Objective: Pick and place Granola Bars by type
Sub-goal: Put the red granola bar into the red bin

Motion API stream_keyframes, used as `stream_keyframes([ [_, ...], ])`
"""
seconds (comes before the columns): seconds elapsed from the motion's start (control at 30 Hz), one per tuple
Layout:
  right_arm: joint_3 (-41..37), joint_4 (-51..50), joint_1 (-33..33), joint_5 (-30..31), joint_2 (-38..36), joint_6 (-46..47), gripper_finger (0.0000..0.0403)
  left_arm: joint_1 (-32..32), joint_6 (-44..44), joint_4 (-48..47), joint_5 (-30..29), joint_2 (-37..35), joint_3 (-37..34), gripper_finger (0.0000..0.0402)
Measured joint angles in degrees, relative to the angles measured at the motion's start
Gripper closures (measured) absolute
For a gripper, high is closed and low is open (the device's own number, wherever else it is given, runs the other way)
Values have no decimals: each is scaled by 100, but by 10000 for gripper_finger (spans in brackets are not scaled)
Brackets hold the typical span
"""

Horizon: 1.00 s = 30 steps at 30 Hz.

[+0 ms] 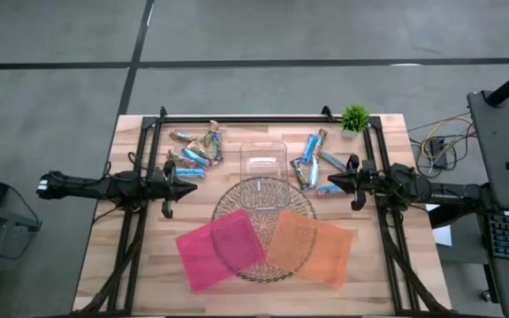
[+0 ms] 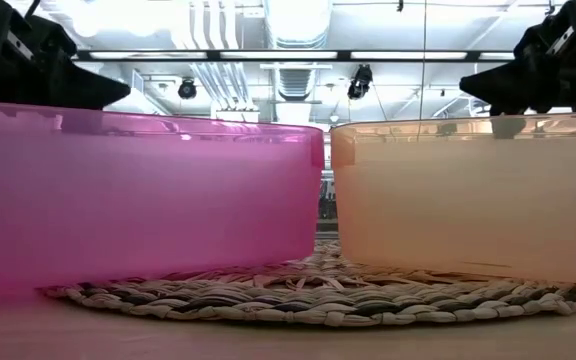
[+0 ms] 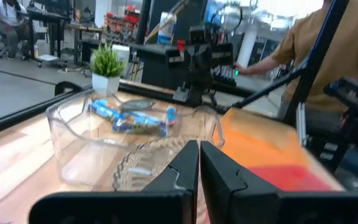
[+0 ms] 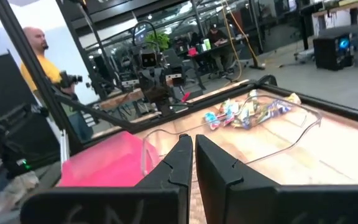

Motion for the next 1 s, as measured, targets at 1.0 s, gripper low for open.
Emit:
stream_keyframes([
  [1.0, 2011, -181, 1, 300, 623, 300, 390, -2, -568, -1455, -477, 721, 2986, 401],
])
